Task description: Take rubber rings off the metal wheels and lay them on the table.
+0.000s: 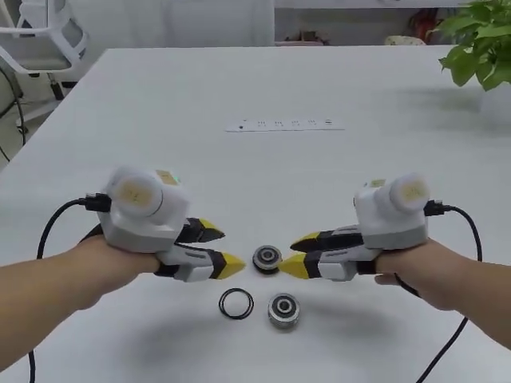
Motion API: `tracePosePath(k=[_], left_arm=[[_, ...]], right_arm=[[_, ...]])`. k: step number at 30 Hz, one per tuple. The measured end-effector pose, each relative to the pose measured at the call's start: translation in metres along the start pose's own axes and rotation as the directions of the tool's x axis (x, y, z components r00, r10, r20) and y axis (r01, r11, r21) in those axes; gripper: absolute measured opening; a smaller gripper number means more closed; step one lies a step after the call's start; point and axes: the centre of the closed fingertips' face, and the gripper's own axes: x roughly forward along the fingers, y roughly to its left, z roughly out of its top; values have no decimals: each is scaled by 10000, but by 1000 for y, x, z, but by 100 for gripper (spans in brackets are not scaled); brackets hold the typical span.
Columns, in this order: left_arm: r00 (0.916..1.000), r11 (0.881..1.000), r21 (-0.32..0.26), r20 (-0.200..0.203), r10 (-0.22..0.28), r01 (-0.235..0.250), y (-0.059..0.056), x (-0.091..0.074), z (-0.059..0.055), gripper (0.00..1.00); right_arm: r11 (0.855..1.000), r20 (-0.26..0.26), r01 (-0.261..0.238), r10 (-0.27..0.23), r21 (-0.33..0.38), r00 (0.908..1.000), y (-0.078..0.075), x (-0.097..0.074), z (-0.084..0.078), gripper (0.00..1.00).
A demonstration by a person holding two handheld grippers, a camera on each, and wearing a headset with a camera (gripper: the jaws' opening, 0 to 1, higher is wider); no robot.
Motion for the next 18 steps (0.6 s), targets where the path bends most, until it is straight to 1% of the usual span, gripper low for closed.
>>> tracePosePath(k=[5,7,15,18], left_arm=[[10000,9999,81,-21,-91,91,-1,8,2,36],[9999,9999,80,-36,-105,105,0,12,2,35],[9993,9993,214,-199,-308,312,-5,25,0,33],[9992,9992,227,-218,-328,333,-5,29,1,32]], right_arm=[[9999,-72,20,-21,-106,10000,-2,2,-2,29],[9999,-96,21,-22,-124,10000,-2,3,-3,28],[9999,-138,12,-14,-131,9999,-4,7,-6,28],[9999,-164,9,-11,-139,9999,-5,7,-7,28]])
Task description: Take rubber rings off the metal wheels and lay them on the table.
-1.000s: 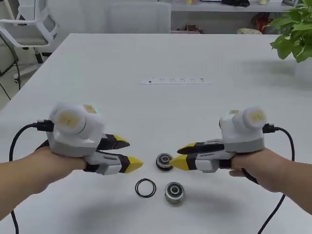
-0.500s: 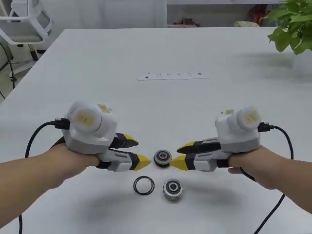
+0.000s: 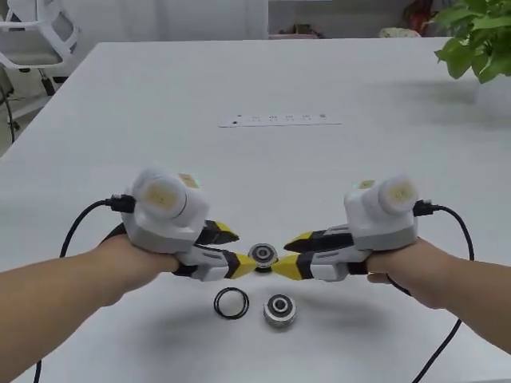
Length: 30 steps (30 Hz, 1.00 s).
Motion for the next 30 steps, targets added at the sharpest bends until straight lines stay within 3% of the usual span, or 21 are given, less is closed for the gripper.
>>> tracePosePath(k=[26,30], left_arm=[[9995,9990,362,-184,-263,269,-7,27,1,17],[9998,9992,380,-202,-84,92,-5,27,1,14]], right_arm=[[10000,-63,35,-34,59,10000,-2,2,-5,28],[10000,-68,34,-34,10,10000,-2,4,-5,28]])
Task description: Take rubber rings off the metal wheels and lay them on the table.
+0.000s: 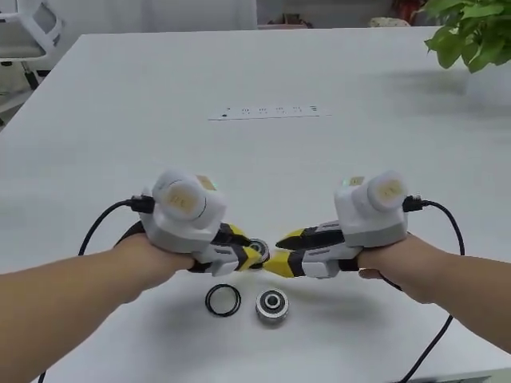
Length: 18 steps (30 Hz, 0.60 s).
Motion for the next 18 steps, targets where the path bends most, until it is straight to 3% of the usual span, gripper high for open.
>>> tracePosePath(k=[8,17,18], left_arm=[[9999,10000,-2,41,96,-96,0,0,0,14],[9997,9997,-122,91,222,-221,1,0,0,13],[9997,9996,-131,96,237,-236,1,0,0,13]], right_arm=[[9995,-61,-16,14,-320,10000,3,10,2,29],[9911,-272,150,-188,-1322,9995,5,21,4,28],[9900,-138,381,-404,-1361,9991,2,22,7,27]])
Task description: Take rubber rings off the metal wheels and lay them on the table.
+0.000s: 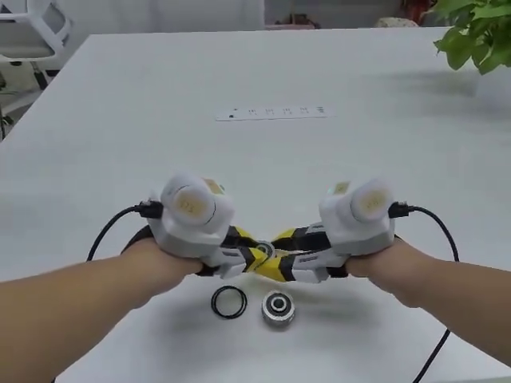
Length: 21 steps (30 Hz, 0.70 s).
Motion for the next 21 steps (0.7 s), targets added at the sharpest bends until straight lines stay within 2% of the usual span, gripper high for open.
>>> tracePosePath(k=[1,9,18,21], left_arm=[[10000,10000,-5,1,7,-7,0,0,0,13],[10000,9999,-87,22,58,-58,-1,-1,0,13],[9999,9998,-178,49,95,-94,0,0,0,13],[9999,9997,-222,52,108,-107,0,0,-1,13]], right_arm=[[9998,-214,-39,35,-190,9998,0,-1,-3,26],[9977,-449,55,-86,-674,9990,-1,-6,-7,22],[9978,-561,56,-93,-657,9984,-3,-13,-14,11],[9989,-546,77,-102,-458,9985,-4,-14,-15,6]])
